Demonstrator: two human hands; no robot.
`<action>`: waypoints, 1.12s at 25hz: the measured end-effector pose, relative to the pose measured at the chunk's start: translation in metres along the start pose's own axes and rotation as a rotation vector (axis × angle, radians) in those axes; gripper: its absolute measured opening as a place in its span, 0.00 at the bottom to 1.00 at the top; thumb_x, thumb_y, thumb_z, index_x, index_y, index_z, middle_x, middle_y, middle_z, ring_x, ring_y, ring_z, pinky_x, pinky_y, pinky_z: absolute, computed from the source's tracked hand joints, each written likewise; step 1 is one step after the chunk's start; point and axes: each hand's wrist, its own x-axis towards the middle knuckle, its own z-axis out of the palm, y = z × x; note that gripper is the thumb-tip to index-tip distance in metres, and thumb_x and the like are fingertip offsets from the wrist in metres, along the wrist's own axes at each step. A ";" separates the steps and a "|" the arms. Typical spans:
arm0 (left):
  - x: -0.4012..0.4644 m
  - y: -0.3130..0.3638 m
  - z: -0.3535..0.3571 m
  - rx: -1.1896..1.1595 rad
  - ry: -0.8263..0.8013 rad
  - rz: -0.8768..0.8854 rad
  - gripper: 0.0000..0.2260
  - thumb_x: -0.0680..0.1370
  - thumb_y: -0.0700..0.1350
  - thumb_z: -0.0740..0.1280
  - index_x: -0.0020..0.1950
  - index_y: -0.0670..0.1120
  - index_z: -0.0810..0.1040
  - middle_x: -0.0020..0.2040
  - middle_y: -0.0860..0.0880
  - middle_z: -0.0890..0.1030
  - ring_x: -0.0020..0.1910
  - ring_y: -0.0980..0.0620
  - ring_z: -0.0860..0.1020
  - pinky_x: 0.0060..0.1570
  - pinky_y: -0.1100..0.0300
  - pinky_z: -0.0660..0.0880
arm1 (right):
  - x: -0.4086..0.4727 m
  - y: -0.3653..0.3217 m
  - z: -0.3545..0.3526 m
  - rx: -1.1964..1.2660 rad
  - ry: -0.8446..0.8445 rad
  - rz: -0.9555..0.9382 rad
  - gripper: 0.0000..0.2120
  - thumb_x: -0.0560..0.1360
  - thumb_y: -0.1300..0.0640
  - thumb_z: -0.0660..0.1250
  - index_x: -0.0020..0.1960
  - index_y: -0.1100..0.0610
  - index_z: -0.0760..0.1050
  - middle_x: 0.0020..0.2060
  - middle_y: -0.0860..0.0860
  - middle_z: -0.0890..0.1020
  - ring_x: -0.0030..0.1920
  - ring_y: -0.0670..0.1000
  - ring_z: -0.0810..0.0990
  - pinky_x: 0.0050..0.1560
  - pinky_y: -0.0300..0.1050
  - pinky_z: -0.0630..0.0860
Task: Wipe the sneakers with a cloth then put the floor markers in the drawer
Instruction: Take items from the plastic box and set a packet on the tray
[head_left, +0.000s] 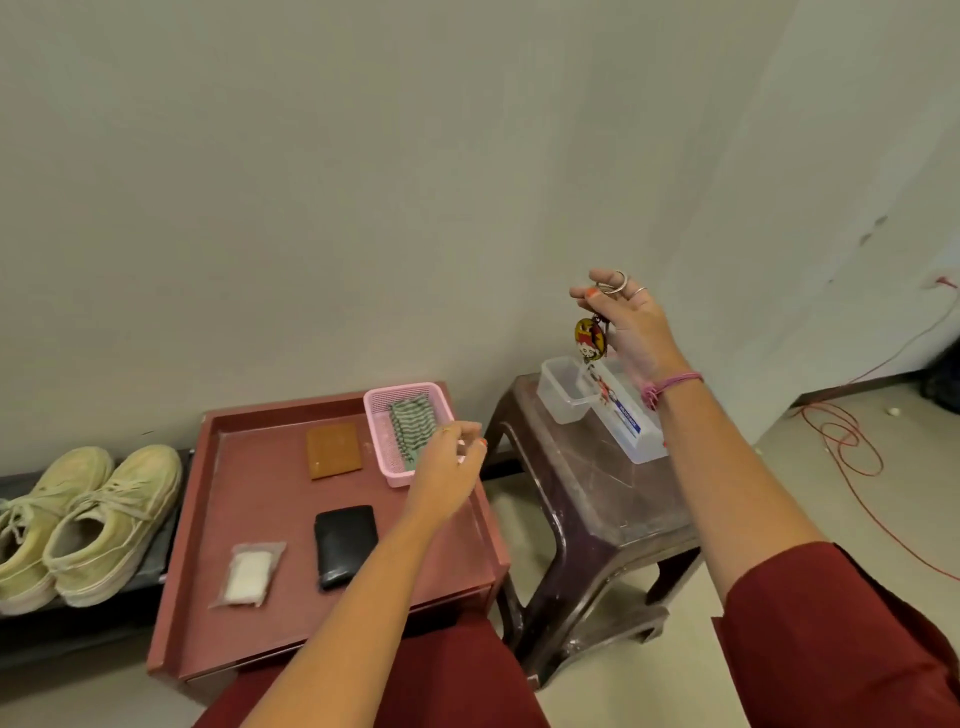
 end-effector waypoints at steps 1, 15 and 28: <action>0.008 0.001 0.015 0.056 -0.046 0.013 0.14 0.81 0.44 0.62 0.66 0.45 0.73 0.63 0.49 0.75 0.58 0.55 0.74 0.59 0.62 0.71 | 0.003 0.001 -0.012 -0.038 0.009 0.014 0.07 0.78 0.61 0.64 0.55 0.52 0.73 0.49 0.51 0.83 0.49 0.44 0.79 0.49 0.38 0.75; 0.133 -0.004 0.130 0.425 -0.273 0.056 0.28 0.81 0.50 0.62 0.78 0.49 0.56 0.79 0.44 0.51 0.77 0.45 0.57 0.73 0.49 0.60 | 0.081 0.082 -0.093 -0.359 -0.074 0.084 0.09 0.80 0.60 0.60 0.50 0.51 0.78 0.47 0.49 0.77 0.51 0.49 0.75 0.60 0.51 0.76; 0.180 -0.034 0.156 0.393 -0.237 0.135 0.25 0.78 0.55 0.65 0.73 0.53 0.64 0.78 0.51 0.57 0.75 0.49 0.61 0.70 0.44 0.66 | 0.121 0.138 -0.092 -0.798 -0.460 0.178 0.09 0.80 0.61 0.59 0.53 0.56 0.78 0.49 0.51 0.80 0.54 0.52 0.79 0.56 0.44 0.78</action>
